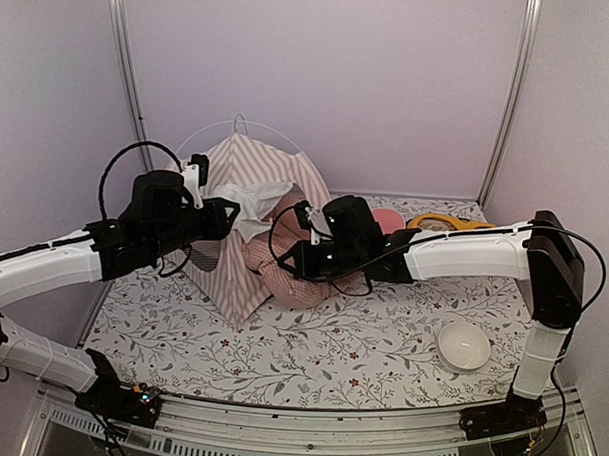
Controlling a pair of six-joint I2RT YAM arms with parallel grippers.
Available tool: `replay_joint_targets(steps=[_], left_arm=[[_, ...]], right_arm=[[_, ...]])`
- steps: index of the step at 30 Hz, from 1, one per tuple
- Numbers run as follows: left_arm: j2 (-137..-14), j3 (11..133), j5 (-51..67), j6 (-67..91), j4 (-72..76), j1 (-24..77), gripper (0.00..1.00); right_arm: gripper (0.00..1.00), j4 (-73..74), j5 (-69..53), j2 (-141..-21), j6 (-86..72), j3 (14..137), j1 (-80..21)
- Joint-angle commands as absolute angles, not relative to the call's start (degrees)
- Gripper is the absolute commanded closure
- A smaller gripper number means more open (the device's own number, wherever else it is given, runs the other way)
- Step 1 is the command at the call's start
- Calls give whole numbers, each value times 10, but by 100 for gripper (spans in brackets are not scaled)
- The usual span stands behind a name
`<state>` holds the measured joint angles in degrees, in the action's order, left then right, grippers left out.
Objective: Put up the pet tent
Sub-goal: Adjust the cushion in the tent.
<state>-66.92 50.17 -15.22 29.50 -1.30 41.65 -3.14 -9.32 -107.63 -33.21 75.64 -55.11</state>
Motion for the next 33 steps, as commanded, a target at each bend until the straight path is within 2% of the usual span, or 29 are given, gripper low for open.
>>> replay_joint_targets(steps=[1, 5, 17, 25, 27, 29, 30, 33], left_arm=[[-701, 530, -182, 281, -35, 408, 71], [-716, 546, -146, 266, -47, 407, 99], [-669, 574, 211, 247, -68, 408, 100], [-628, 529, 318, 305, -9, 377, 100], [-628, 518, 316, 309, -9, 373, 100], [-628, 507, 299, 314, -18, 367, 100], [-629, 504, 283, 319, -28, 365, 100], [-630, 499, 227, 326, -64, 359, 100]], right_arm=[[100, -49, -81, -1055, -330, 755, -548], [100, -44, -76, -1048, -325, 769, -547], [100, -45, -105, -1060, -320, 864, -504], [100, -84, -107, -1128, -336, 793, -532], [95, -83, -104, -1126, -337, 780, -539], [86, -82, -101, -1110, -337, 761, -542], [79, -78, -100, -1098, -337, 754, -543], [51, -58, -87, -1050, -330, 731, -546]])
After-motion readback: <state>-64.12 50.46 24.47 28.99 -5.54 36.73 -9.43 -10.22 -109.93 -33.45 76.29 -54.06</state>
